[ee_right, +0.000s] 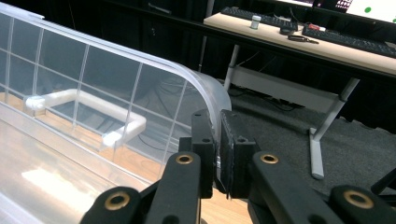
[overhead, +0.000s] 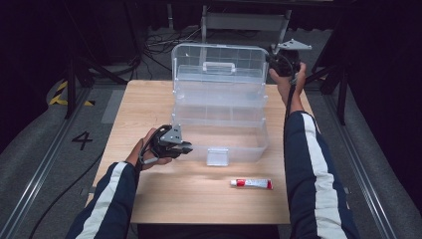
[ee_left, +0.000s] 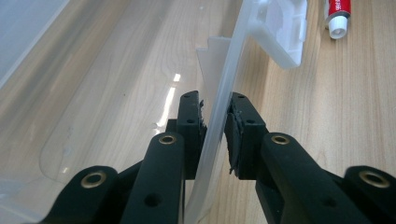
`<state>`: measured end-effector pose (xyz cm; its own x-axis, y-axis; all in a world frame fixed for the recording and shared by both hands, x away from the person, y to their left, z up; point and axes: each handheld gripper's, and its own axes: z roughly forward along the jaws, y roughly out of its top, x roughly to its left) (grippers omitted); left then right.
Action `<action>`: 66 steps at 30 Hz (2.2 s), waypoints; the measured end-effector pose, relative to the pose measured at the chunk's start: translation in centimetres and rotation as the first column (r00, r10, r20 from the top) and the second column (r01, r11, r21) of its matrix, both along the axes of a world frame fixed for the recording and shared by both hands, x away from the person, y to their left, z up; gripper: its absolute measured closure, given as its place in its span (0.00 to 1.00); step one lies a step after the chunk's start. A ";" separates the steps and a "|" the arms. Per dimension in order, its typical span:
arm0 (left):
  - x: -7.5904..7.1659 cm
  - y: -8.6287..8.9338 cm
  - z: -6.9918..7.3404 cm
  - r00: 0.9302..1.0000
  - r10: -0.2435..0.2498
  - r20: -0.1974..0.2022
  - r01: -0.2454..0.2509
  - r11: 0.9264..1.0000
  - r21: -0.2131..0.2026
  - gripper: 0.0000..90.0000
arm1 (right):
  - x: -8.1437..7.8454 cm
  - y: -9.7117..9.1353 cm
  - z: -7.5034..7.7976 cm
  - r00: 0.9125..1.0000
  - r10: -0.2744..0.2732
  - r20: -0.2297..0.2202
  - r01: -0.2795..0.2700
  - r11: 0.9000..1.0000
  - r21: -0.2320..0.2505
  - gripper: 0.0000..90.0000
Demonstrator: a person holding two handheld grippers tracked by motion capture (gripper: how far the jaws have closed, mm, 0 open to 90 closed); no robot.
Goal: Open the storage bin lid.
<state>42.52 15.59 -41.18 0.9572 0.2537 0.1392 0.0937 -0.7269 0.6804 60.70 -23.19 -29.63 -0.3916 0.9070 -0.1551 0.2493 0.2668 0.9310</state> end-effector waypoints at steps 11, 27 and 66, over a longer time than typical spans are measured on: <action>0.0 0.0 0.0 1.000 -0.004 0.004 0.004 1.000 -0.001 0.86 | 3.0 0.4 -0.9 0.998 -0.016 -0.058 0.014 1.000 -0.028 0.94; 0.0 -0.2 0.0 1.000 -0.008 0.006 0.008 1.000 0.003 0.86 | 4.6 0.5 -1.7 0.996 -0.016 -0.091 0.012 0.999 -0.041 0.94; 0.3 -0.7 -0.3 1.000 -0.022 0.008 0.022 1.000 0.017 0.87 | 7.1 0.3 -3.5 0.990 -0.007 -0.141 -0.007 0.995 -0.101 1.00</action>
<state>42.87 14.90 -41.48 0.9614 0.2303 0.1508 0.0725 -0.7402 0.6685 67.78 -22.91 -33.14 -0.4158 0.8895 -0.1894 0.3759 0.3578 0.8548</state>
